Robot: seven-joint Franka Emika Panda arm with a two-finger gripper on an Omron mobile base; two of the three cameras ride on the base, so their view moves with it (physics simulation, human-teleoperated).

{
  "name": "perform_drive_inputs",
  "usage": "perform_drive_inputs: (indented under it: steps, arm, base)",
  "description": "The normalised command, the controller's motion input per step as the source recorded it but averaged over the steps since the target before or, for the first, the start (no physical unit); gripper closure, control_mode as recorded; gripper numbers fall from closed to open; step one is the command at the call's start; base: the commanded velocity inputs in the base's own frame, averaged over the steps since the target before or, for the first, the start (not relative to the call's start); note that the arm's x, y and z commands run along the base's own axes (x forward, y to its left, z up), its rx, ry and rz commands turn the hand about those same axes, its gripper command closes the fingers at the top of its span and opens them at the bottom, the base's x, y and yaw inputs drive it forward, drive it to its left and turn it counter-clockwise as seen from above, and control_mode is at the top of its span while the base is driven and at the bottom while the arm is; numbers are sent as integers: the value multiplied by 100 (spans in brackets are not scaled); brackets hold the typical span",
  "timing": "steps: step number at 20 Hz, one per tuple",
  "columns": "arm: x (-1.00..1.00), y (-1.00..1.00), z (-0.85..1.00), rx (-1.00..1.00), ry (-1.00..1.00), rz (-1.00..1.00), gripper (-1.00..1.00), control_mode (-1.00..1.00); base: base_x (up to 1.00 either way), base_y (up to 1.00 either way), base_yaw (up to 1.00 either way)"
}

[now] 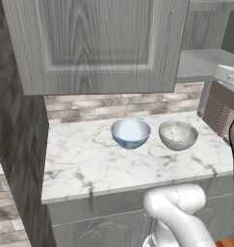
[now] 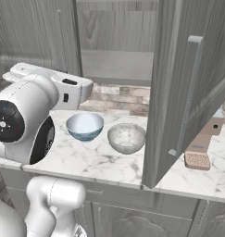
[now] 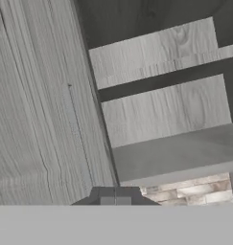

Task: Open the cabinet. Pick the bowls from the counter and place them in the cabinet. Then close the cabinet.

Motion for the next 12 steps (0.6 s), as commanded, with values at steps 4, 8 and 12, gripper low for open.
perform_drive_inputs:
  steps: [4, 8, 12]
  arm:
    - [26, -24, 2, 8, -7, 13, 100, -100]
    - [30, 4, 4, 0, 7, 5, 100, -100]
    - [28, 8, 1, 1, 21, 5, 100, -100]
  base:
    - [0, 0, 0]
    - [0, 0, 0]
    - [0, 0, 0]
